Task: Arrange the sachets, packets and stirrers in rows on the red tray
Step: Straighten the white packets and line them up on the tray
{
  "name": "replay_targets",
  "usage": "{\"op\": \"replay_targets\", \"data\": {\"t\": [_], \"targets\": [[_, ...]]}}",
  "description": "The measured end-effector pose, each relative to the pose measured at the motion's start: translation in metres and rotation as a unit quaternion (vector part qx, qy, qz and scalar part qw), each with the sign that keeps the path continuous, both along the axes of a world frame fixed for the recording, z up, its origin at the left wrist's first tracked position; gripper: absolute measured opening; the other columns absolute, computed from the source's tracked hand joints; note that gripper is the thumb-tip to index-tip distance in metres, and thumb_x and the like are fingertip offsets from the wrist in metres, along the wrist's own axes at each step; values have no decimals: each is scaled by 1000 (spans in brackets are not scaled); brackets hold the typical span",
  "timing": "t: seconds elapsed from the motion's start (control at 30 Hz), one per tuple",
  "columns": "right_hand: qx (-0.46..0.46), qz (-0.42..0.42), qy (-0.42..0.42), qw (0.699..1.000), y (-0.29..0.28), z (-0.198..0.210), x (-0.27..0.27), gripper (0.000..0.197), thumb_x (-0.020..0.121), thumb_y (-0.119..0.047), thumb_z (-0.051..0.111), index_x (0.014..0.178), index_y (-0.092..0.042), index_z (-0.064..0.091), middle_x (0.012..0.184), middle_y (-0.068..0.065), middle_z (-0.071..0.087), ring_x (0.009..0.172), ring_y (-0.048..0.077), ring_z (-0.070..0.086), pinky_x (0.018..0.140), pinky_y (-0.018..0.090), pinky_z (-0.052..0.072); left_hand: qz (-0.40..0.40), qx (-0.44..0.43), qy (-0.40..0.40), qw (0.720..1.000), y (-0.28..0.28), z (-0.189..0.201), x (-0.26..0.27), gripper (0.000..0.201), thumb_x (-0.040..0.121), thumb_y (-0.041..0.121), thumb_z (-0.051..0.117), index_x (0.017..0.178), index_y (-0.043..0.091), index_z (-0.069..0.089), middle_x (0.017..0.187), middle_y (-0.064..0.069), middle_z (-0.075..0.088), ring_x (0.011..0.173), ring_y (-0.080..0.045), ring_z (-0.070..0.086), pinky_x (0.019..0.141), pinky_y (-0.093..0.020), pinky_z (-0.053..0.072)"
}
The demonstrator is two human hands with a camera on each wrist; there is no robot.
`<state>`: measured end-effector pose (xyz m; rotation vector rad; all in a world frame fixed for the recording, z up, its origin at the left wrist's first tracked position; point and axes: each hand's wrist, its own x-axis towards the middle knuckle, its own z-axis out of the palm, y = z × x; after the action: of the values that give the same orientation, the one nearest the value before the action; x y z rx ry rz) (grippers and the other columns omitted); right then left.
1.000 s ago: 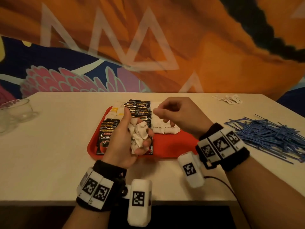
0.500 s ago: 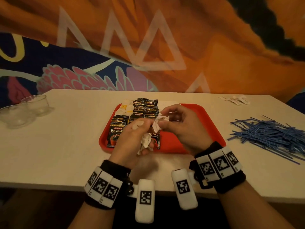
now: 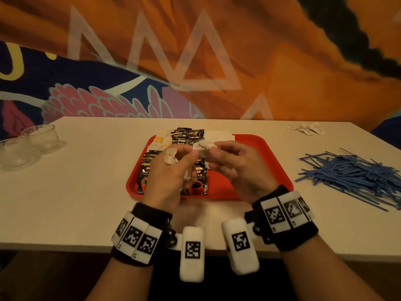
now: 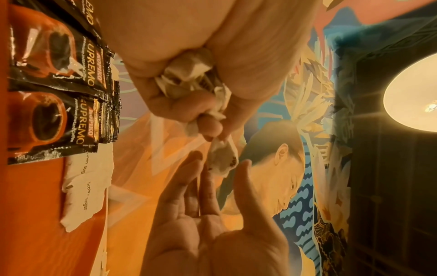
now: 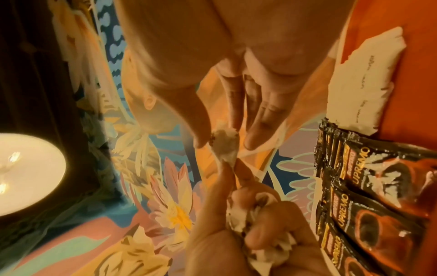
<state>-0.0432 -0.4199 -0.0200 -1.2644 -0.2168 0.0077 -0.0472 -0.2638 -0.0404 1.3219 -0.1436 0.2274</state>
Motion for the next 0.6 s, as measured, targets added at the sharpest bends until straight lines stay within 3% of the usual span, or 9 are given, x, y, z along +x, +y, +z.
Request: {"op": "replay_targets", "data": {"t": [0.1,0.13,0.27,0.37,0.5,0.6], "targets": [[-3,2,15,1000,1,2,1,8,84,-5,69,88,-8,63,88,9,71,81,20,68,70,28,54,5,-4,-3,1000,1,1,1,4,92,8,64,96,9,62,74,-7,61,50,-14,53,39,-20,32],[-1,-1,13,1000,1,2,1,10,86,-2,67,86,-11,62,87,8,71,79,19,68,69,28,53,-6,-13,4,1000,1,1,1,5,92,8,64,97,9,62,74,-8,61,49,-14,52,39,-20,32],[-46,1,-5,999,4,3,-1,15,86,1,68,89,-12,60,80,11,70,66,18,67,58,25,51,-57,1,21,998,2,4,1,29,85,31,73,102,8,68,78,-10,64,51,-15,53,40,-19,32],[-72,-4,2,997,7,2,-3,5,93,-7,63,94,-11,59,75,11,70,59,17,66,52,24,48,-8,11,8,1000,1,5,1,14,88,24,70,92,10,68,69,-7,61,50,-15,52,41,-21,33],[-41,-65,22,997,6,0,-1,9,98,-17,57,94,-10,61,73,4,70,68,17,68,56,27,47,38,3,-8,999,2,4,4,13,90,20,71,96,8,69,77,-12,62,53,-16,52,43,-22,35],[-62,-55,-17,996,7,-1,4,26,78,-23,77,98,-10,67,96,12,73,87,23,68,71,34,57,39,3,-16,999,1,4,7,5,91,17,71,93,13,71,73,-9,63,53,-16,52,42,-22,34]]}}
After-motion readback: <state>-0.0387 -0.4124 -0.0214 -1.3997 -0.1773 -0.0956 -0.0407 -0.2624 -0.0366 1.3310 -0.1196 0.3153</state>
